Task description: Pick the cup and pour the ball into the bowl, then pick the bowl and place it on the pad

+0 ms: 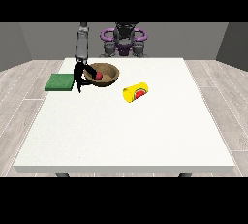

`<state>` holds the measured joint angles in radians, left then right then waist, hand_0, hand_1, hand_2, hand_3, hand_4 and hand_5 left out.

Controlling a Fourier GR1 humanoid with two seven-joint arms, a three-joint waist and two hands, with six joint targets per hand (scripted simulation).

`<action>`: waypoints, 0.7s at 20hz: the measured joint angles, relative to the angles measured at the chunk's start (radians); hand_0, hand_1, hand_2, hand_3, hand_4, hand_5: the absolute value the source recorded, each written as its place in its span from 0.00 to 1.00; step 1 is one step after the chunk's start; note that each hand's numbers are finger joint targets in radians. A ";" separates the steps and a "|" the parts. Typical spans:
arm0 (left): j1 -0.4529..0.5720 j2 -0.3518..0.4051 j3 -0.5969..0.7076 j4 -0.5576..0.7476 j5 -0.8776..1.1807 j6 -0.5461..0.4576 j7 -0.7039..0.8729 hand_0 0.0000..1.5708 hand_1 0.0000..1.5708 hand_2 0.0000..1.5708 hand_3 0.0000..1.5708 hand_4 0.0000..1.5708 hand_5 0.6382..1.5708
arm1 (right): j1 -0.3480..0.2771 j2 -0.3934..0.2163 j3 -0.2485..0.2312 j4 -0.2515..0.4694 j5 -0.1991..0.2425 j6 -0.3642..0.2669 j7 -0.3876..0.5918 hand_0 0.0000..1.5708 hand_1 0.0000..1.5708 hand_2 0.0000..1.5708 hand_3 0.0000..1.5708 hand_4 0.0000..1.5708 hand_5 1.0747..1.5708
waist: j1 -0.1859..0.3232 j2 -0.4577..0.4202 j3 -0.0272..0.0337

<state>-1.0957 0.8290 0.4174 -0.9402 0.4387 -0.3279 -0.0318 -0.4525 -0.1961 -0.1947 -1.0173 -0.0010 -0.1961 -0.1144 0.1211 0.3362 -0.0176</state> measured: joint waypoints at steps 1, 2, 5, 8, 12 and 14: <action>0.013 0.003 0.004 0.020 -0.005 -0.003 -0.011 0.00 0.00 0.00 0.00 0.00 0.97 | -0.011 -0.017 0.010 -0.011 0.010 0.001 0.058 1.00 1.00 1.00 1.00 0.80 0.77 | -0.012 -0.015 0.0033; 0.029 0.004 0.008 0.044 -0.011 -0.006 -0.022 0.00 0.00 0.00 0.00 0.00 0.97 | -0.016 -0.027 0.028 -0.027 0.027 0.000 0.111 1.00 1.00 1.00 1.00 0.80 0.78 | -0.026 -0.035 0.0057; 0.071 0.026 0.027 0.111 -0.019 -0.028 -0.059 0.00 0.00 0.00 0.00 0.00 0.97 | -0.056 -0.069 0.062 -0.080 0.055 0.013 0.263 1.00 1.00 1.00 1.00 0.80 0.81 | -0.065 -0.073 0.0105; 0.108 0.065 0.052 0.164 -0.023 -0.057 -0.096 0.00 0.00 0.00 0.00 0.00 0.97 | -0.089 -0.098 0.065 -0.109 0.053 0.035 0.360 1.00 1.00 1.00 1.00 0.82 0.82 | -0.098 -0.083 0.0133; 0.130 0.096 0.071 0.173 -0.018 -0.071 -0.124 0.00 0.00 0.00 0.00 0.00 0.97 | -0.101 -0.158 0.034 -0.067 0.035 0.095 0.334 1.00 1.00 1.00 1.00 0.82 0.89 | -0.112 -0.052 0.0161; 0.132 0.113 0.078 0.175 -0.017 -0.070 -0.131 0.00 0.00 0.00 0.00 0.00 0.96 | -0.111 -0.185 0.024 -0.045 0.037 0.116 0.317 1.00 1.00 1.00 1.00 0.82 0.89 | -0.120 -0.039 0.0167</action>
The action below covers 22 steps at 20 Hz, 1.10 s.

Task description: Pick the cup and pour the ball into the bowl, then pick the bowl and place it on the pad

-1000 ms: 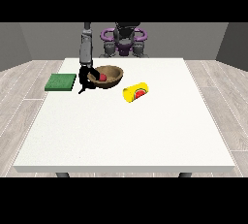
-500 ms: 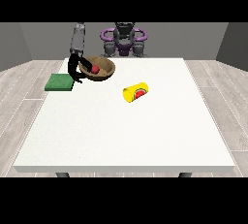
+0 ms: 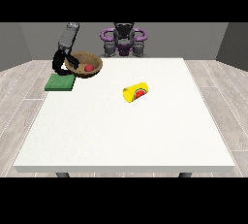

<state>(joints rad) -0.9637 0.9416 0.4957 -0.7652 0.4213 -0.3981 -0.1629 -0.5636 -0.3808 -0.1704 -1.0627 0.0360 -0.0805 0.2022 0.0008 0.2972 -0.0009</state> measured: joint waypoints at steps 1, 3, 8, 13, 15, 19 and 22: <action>-0.008 0.007 0.000 -0.001 0.000 0.005 0.002 0.00 0.00 0.00 0.00 0.00 0.96 | -0.013 -0.011 -0.002 0.011 0.002 0.008 -0.005 1.00 1.00 1.00 1.00 0.82 0.89 | -0.006 0.008 0.0004; -0.006 -0.003 -0.008 -0.012 -0.001 0.011 0.000 0.00 0.00 0.00 0.00 0.00 0.97 | -0.033 -0.017 -0.005 0.041 0.011 0.008 -0.010 1.00 1.00 1.00 1.00 0.82 0.89 | -0.001 0.009 0.0007; 0.010 -0.024 -0.019 -0.050 -0.009 0.050 -0.007 0.00 0.00 0.00 0.00 0.00 0.96 | -0.047 -0.081 -0.053 0.124 -0.011 0.070 -0.089 1.00 1.00 1.00 1.00 0.83 0.92 | -0.015 0.024 0.0017; 0.016 -0.014 -0.016 -0.092 0.003 0.060 0.004 0.00 0.00 0.00 0.00 0.00 0.96 | -0.057 -0.158 -0.130 0.228 -0.056 0.140 -0.181 1.00 1.00 1.00 0.71 0.83 0.93 | -0.011 0.048 0.0020; 0.016 0.007 -0.007 -0.095 0.005 0.058 0.001 0.00 0.00 0.00 0.00 0.09 0.96 | -0.058 -0.176 -0.150 0.258 -0.074 0.172 -0.216 1.00 1.00 1.00 0.60 0.82 0.94 | -0.017 0.067 0.0022; 0.001 0.027 -0.002 -0.128 0.018 0.061 0.013 0.00 0.00 0.00 0.00 0.08 0.96 | -0.090 -0.221 -0.187 0.333 -0.091 0.204 -0.267 1.00 1.00 1.00 0.37 0.83 0.96 | -0.001 0.110 0.0026; -0.013 0.023 -0.005 -0.169 0.026 0.086 0.028 0.00 0.00 0.00 0.00 0.04 0.96 | -0.110 -0.248 -0.195 0.380 -0.075 0.200 -0.326 1.00 1.00 1.00 0.13 0.82 0.97 | 0.002 0.143 0.0027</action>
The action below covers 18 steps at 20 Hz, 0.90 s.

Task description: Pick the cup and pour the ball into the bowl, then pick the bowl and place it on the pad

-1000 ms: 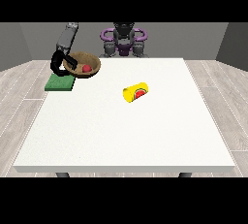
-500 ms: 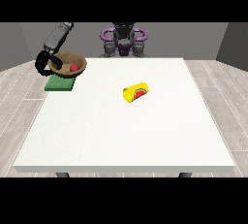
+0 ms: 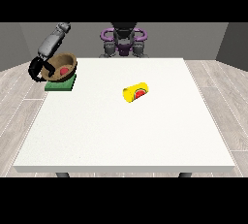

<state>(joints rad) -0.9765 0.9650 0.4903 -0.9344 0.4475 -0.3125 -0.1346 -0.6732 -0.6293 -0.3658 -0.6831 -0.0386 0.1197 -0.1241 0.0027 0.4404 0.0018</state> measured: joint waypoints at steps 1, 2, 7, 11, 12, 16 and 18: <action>-0.009 0.011 0.005 -0.013 0.010 -0.001 0.014 0.00 0.00 0.00 0.00 0.00 0.96 | -0.004 -0.013 -0.008 0.022 0.000 0.005 -0.023 1.00 1.00 1.00 0.13 0.82 0.97 | 0.004 0.015 0.0003; -0.013 0.016 0.007 -0.026 0.019 0.001 0.026 0.00 0.00 0.00 0.00 0.00 0.96 | -0.009 -0.028 -0.013 0.043 0.002 0.016 -0.038 1.00 1.00 1.00 0.20 0.82 0.97 | 0.006 0.023 0.0006; 0.010 0.020 0.022 -0.087 0.054 0.005 0.061 0.00 0.00 0.00 0.00 0.00 0.96 | -0.018 -0.099 -0.043 0.133 -0.002 0.064 -0.096 1.00 1.00 1.00 0.45 0.80 0.98 | 0.019 0.033 0.0005; 0.036 0.001 0.012 -0.074 0.050 0.004 0.048 0.00 0.00 0.00 0.00 0.00 0.96 | -0.045 -0.126 -0.037 0.141 -0.002 0.091 -0.056 1.00 1.00 1.00 0.66 0.78 1.00 | 0.016 -0.008 -0.0005; 0.039 0.000 0.008 -0.060 0.046 0.003 0.046 0.00 0.00 0.00 0.00 0.00 0.96 | -0.052 -0.125 -0.030 0.136 0.003 0.089 -0.037 1.00 1.00 1.00 0.76 0.79 1.00 | 0.014 -0.023 -0.0011; 0.049 0.001 -0.004 -0.015 0.030 -0.006 0.029 0.00 0.00 0.00 0.00 0.00 0.96 | -0.058 -0.079 0.012 0.111 0.030 0.060 0.000 1.00 1.00 1.00 0.74 0.76 1.00 | 0.008 -0.063 -0.0019; 0.044 0.001 -0.007 -0.009 0.027 -0.001 0.024 0.00 0.00 0.00 0.00 0.00 0.95 | -0.067 -0.060 0.023 0.111 0.039 0.046 0.007 1.00 1.00 1.00 0.83 0.75 1.00 | 0.004 -0.060 -0.0016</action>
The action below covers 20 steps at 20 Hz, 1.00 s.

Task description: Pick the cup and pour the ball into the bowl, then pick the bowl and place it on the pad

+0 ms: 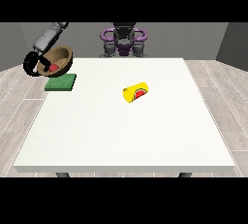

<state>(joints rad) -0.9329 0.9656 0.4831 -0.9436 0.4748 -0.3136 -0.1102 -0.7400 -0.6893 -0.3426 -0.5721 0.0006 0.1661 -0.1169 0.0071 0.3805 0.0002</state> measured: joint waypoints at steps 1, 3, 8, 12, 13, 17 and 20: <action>0.000 -0.008 -0.006 -0.008 -0.001 0.005 0.002 0.00 0.00 0.00 0.00 0.00 0.95 | -0.006 0.008 0.000 0.009 -0.001 -0.003 0.003 1.00 1.00 1.00 0.82 0.74 1.00 | 0.004 0.001 0.0002; 0.015 -0.006 -0.003 0.002 -0.001 -0.004 -0.009 0.00 0.00 0.00 0.00 0.00 0.95 | 0.011 0.032 -0.005 0.019 -0.010 -0.005 -0.004 1.00 1.00 1.00 0.72 0.71 0.99 | 0.000 -0.004 0.0001; 0.023 0.006 0.011 -0.025 0.016 -0.002 -0.005 0.00 0.00 0.00 0.00 0.00 0.95 | 0.024 0.035 -0.052 0.087 -0.052 0.009 -0.011 1.00 1.00 1.00 1.00 0.32 0.98 | 0.005 0.016 0.0012; 0.022 0.033 0.036 -0.045 0.045 -0.017 0.007 0.00 0.00 0.00 0.00 0.00 0.94 | 0.019 -0.042 -0.107 0.131 -0.074 -0.028 -0.009 0.54 0.54 0.51 0.70 0.00 0.94 | 0.017 0.053 0.0016; 0.032 0.029 0.039 -0.060 0.051 -0.016 0.007 0.00 0.00 0.00 0.00 0.00 0.94 | 0.022 -0.053 -0.119 0.145 -0.080 -0.029 -0.013 0.47 0.47 0.44 0.67 0.00 0.93 | 0.022 0.055 0.0016; 0.032 0.047 0.051 -0.099 0.073 -0.004 0.036 0.00 0.00 0.00 0.00 0.00 0.94 | -0.003 -0.082 -0.145 0.177 -0.097 -0.038 -0.019 0.44 0.44 0.36 0.61 0.00 0.92 | 0.028 0.075 0.0020; 0.047 0.036 0.046 -0.120 0.080 0.001 0.042 0.00 0.00 0.00 0.00 0.00 0.94 | -0.021 -0.101 -0.147 0.188 -0.099 -0.033 0.000 0.27 0.27 0.30 0.37 0.00 0.86 | 0.030 0.071 0.0016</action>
<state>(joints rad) -0.8862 1.0018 0.5288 -1.0632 0.5547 -0.3126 -0.0679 -0.7614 -0.7907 -0.4894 -0.3839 -0.0982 0.1332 -0.1172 0.0373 0.4510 0.0018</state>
